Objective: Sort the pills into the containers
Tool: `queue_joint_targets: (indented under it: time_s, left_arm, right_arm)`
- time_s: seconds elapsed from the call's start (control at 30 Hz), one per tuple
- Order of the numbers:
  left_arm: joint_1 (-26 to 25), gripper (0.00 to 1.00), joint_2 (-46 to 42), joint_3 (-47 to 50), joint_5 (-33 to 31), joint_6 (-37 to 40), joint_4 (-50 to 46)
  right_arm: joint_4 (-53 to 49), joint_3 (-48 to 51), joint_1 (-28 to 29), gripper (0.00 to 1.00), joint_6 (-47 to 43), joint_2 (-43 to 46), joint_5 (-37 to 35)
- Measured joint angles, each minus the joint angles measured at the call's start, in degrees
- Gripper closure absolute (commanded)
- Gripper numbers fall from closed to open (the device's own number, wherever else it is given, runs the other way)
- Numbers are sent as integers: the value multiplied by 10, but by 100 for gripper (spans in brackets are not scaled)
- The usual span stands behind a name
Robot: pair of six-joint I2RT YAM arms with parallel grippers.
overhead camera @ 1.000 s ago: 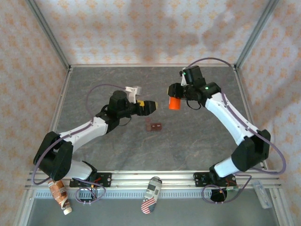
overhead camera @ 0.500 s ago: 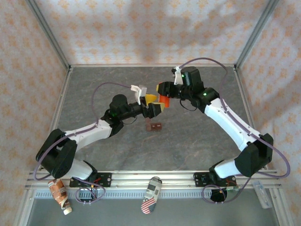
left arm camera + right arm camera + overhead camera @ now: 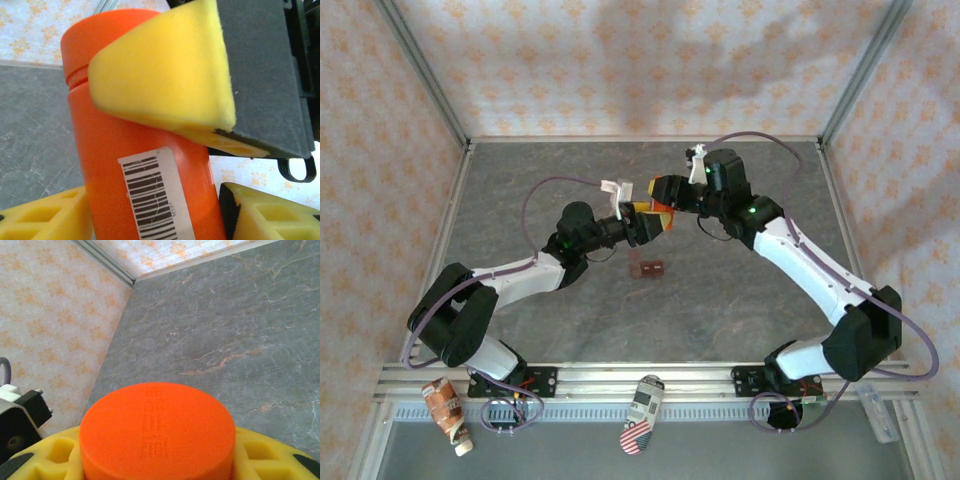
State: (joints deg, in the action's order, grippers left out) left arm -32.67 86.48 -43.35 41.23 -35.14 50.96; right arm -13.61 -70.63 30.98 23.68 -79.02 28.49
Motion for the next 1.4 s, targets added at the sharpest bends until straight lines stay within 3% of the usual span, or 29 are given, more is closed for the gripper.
queue_joint_targets:
  time_s: [0.2,0.6,0.77,1.1,1.17,1.23,1.33,1.4]
  left_arm:
    - [-3,32,9,-4,9,-11,7]
    - [-4,36,15,-18,17,-11,2]
    - [-4,47,20,-23,19,-19,-4]
    - [-4,85,28,-29,22,-30,-5]
    - [-4,93,28,-30,23,-30,-6]
    - [-4,100,28,-32,25,-27,-6]
    - [-7,100,28,-34,27,-17,-7]
    - [-7,100,28,-34,24,-6,-16]
  right_arm:
    - [4,1,0,74,3,4,1]
    - [6,3,0,75,3,6,4]
    - [9,10,0,75,0,10,1]
    - [12,17,-1,69,-10,15,-9]
    - [10,17,-1,61,-10,18,-11]
    - [6,17,-1,43,-11,23,-14]
    - [-5,14,0,24,-10,32,-18]
    - [-21,4,0,18,-11,40,-28]
